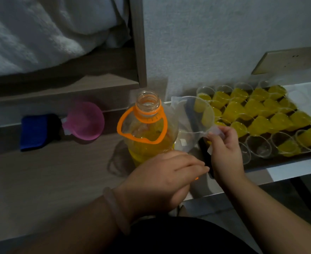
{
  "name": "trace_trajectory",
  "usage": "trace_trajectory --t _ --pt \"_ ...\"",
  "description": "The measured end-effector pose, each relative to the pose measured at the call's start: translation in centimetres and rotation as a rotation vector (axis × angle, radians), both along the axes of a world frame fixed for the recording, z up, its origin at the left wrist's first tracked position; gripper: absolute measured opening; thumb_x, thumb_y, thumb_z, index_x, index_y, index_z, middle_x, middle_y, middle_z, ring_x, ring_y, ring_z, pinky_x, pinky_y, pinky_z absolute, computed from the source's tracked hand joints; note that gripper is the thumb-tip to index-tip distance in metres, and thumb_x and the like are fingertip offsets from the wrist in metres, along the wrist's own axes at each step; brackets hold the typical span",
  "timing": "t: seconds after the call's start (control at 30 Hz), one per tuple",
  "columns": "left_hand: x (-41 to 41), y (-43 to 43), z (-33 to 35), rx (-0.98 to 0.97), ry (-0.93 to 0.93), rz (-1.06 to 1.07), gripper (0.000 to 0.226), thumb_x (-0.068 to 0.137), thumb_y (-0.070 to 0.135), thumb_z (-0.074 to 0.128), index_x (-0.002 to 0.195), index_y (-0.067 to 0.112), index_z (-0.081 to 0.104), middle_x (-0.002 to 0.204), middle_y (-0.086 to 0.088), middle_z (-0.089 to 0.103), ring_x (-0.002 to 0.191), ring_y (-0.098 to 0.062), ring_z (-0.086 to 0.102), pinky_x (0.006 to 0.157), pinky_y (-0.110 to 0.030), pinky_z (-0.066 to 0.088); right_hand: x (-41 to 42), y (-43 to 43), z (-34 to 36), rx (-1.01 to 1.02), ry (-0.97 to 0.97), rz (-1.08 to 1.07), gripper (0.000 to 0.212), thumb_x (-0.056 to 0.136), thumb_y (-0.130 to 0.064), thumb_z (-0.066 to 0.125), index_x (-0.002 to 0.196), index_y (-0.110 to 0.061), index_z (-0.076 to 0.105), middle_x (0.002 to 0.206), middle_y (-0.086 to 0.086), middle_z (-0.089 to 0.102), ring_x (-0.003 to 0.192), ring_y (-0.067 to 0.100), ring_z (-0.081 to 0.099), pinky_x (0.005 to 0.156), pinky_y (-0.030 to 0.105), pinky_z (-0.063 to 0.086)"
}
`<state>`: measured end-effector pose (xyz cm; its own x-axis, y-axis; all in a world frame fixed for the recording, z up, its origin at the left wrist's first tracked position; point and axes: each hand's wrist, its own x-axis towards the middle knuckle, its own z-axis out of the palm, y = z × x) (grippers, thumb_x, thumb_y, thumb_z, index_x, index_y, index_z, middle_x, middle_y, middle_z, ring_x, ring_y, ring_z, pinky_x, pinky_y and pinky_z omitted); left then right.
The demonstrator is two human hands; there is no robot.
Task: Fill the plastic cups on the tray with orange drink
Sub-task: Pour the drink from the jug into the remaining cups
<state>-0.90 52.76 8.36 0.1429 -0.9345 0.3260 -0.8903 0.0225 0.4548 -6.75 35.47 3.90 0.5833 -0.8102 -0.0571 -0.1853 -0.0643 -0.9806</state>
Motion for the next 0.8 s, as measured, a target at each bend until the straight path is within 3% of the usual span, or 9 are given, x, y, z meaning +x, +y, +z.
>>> trace_trajectory --t 0.4,0.47,0.57,0.7,0.8 --pt "-0.6 0.6 -0.5 0.042 -0.098 -0.066 0.041 0.085 0.009 0.050 0.124 0.006 0.060 0.125 -0.011 0.059 0.112 -0.031 0.054 0.085 -0.043 0.048 -2.0 1.5 -0.1 -0.123 0.091 -0.079 0.013 0.089 -0.017 0.059 0.100 -0.020 0.053 0.082 -0.012 0.057 0.064 -0.012 0.053 0.056 0.006 0.038" --pt "-0.8 1.0 -0.4 0.015 -0.135 -0.064 0.041 0.086 0.010 0.047 0.125 0.006 0.060 0.126 -0.011 0.058 0.115 -0.031 0.053 0.087 -0.043 0.047 -2.2 1.7 -0.1 -0.151 0.093 -0.095 0.015 0.088 -0.019 0.061 0.102 -0.019 0.054 0.086 -0.012 0.059 0.072 -0.007 0.055 0.059 0.005 0.038" --pt "-1.0 2.0 -0.3 -0.048 -0.247 -0.040 0.039 0.089 0.012 0.044 0.124 0.007 0.062 0.127 -0.010 0.059 0.120 -0.030 0.052 0.094 -0.039 0.044 -2.7 1.9 0.1 -0.189 0.085 -0.110 0.026 0.086 -0.022 0.065 0.110 -0.018 0.054 0.101 -0.003 0.058 0.094 0.014 0.058 0.070 0.012 0.041" --pt "-0.3 3.7 -0.3 -0.182 -0.299 0.033 0.039 0.085 0.010 0.051 0.122 0.005 0.064 0.128 -0.012 0.060 0.121 -0.031 0.053 0.097 -0.043 0.043 -3.6 2.9 1.4 -0.728 -0.008 -0.049 0.046 0.081 -0.032 0.062 0.116 -0.004 0.054 0.114 0.003 0.050 0.109 0.027 0.050 0.093 0.041 0.043" --pt "0.6 5.2 -0.7 -0.308 -0.295 0.162 0.039 0.083 0.009 0.056 0.122 0.006 0.060 0.126 -0.011 0.060 0.117 -0.031 0.056 0.094 -0.045 0.045 -3.2 4.2 3.2 -0.878 -0.160 0.105 0.045 0.083 -0.028 0.061 0.116 0.002 0.055 0.120 0.006 0.049 0.117 0.024 0.047 0.100 0.038 0.040"
